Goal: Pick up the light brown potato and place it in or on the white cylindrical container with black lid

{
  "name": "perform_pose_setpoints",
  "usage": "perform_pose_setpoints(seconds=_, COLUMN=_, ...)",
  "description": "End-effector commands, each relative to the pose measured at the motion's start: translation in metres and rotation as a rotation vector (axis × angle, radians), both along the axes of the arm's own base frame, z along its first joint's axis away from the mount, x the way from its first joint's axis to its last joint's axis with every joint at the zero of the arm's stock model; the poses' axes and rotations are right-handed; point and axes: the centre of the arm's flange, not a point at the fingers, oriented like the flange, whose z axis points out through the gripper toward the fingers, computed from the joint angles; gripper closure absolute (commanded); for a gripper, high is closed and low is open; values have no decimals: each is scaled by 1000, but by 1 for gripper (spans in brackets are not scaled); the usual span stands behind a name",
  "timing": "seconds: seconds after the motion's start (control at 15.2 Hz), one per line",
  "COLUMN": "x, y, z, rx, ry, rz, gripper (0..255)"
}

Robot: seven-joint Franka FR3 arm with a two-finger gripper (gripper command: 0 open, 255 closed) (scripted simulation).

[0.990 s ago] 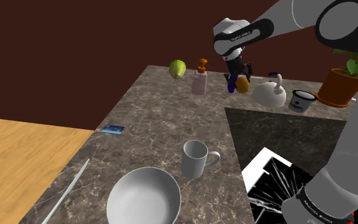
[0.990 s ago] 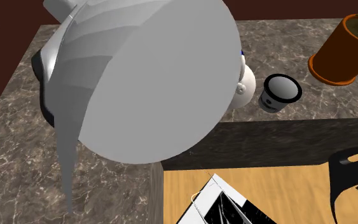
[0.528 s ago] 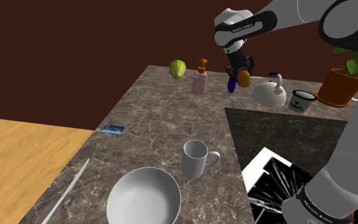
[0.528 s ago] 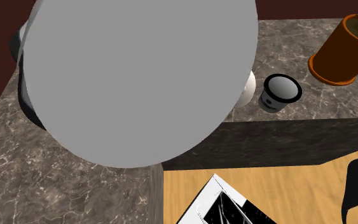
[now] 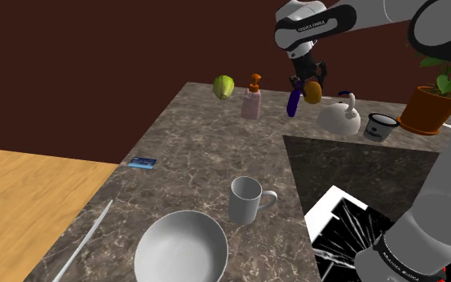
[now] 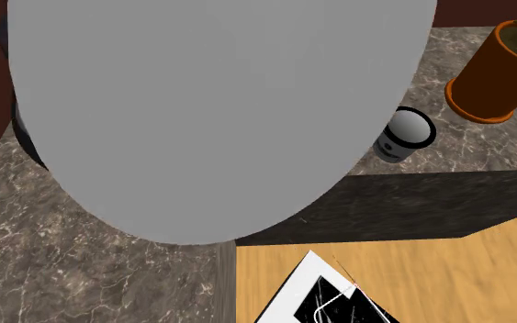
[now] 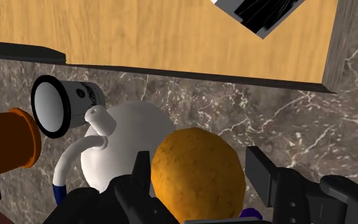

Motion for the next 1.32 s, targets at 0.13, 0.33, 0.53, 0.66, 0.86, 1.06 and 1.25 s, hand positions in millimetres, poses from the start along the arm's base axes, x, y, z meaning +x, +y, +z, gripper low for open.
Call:
perform_pose_setpoints(seconds=0.13, x=-39, y=-35, z=3, rx=0, ry=0, rz=0, gripper=255)
perform_pose_setpoints(seconds=0.33, x=-68, y=-62, z=4, rx=0, ry=0, rz=0, gripper=255)
perform_pose_setpoints(seconds=0.53, x=-97, y=-89, z=4, rx=0, ry=0, rz=0, gripper=255)
perform_pose_setpoints(seconds=0.66, x=-116, y=-107, z=5, rx=0, ry=0, rz=0, gripper=255)
perform_pose_setpoints(seconds=0.86, x=-145, y=-134, z=6, rx=0, ry=0, rz=0, gripper=255)
perform_pose_setpoints(seconds=1.06, x=-174, y=-161, z=6, rx=0, ry=0, rz=0, gripper=255)
perform_pose_setpoints(seconds=1.25, x=-203, y=-188, z=7, rx=0, ry=0, rz=0, gripper=255)
